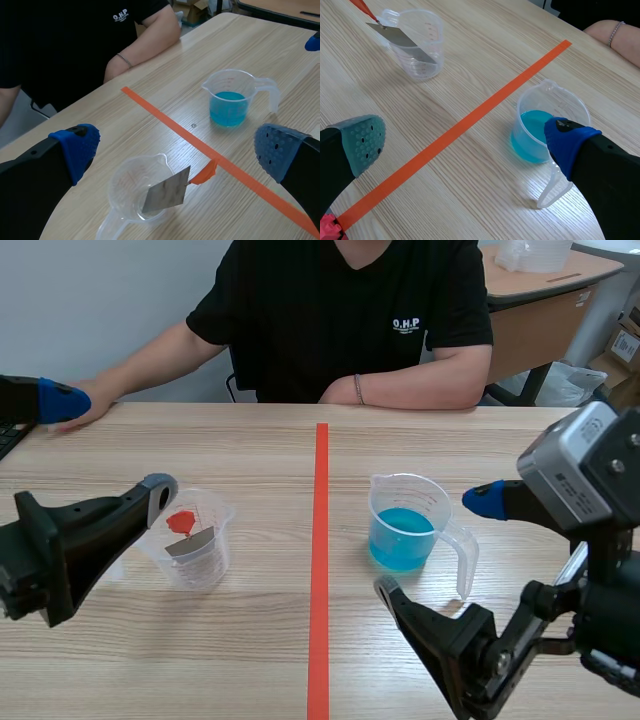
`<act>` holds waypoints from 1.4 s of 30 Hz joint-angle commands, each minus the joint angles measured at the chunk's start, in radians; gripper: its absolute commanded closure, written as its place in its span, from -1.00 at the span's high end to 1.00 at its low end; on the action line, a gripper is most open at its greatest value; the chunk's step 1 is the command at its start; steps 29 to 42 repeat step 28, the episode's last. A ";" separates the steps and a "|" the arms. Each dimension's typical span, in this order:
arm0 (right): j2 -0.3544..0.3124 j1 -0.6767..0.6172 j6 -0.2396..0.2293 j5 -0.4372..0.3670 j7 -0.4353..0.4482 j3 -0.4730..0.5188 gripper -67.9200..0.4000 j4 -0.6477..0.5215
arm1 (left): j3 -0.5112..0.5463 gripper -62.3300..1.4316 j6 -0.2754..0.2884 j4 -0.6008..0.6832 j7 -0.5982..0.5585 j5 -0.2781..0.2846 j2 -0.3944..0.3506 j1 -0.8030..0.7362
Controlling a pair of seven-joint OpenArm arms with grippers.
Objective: Do the redox reaction experiment.
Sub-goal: 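Return to the home posture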
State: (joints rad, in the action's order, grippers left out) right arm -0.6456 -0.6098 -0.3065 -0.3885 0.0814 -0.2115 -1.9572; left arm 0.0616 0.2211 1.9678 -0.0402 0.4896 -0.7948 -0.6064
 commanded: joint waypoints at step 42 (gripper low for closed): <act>-0.013 0.025 0.004 0.004 0.011 0.012 1.00 -0.011 | -0.010 1.00 0.003 0.010 0.043 -0.005 0.011 -0.012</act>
